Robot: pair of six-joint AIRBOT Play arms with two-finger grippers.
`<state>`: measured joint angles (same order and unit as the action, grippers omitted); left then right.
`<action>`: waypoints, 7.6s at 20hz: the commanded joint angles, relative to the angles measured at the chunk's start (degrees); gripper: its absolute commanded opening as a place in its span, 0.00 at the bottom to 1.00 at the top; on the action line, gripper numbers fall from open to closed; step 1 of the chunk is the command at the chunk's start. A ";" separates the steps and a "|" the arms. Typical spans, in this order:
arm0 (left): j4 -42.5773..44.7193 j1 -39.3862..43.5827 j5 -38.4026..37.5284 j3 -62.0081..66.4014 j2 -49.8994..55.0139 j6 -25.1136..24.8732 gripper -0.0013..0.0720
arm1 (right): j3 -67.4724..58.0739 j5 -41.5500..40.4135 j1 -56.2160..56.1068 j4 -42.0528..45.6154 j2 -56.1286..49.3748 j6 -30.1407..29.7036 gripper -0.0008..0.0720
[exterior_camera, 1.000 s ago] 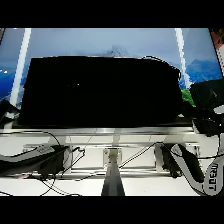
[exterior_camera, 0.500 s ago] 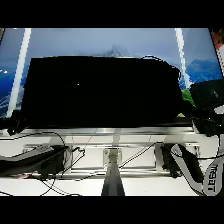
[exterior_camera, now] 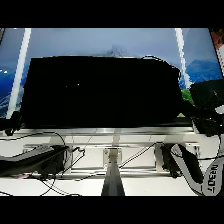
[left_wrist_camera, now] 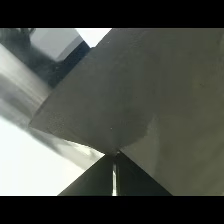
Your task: Fold the clothes and pants, and hang the long-sleeved shirts on hangers.
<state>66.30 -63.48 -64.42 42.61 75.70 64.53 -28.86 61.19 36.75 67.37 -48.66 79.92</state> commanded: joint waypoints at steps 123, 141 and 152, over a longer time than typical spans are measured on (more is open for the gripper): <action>-34.03 57.96 16.00 7.61 15.65 -8.48 0.74 | -85.94 1.29 -53.24 -0.74 -57.99 10.23 0.03; 9.11 55.52 -12.96 44.04 -10.97 8.83 0.02 | -79.76 -10.86 -70.20 -1.49 -60.63 9.57 0.03; 6.58 61.33 -9.53 43.93 -10.49 10.16 0.03 | -79.78 -24.76 -83.49 -8.50 -70.25 24.76 0.03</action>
<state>74.11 -3.40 -76.16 86.46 65.04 74.56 -108.62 37.74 -44.07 64.29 -114.74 99.57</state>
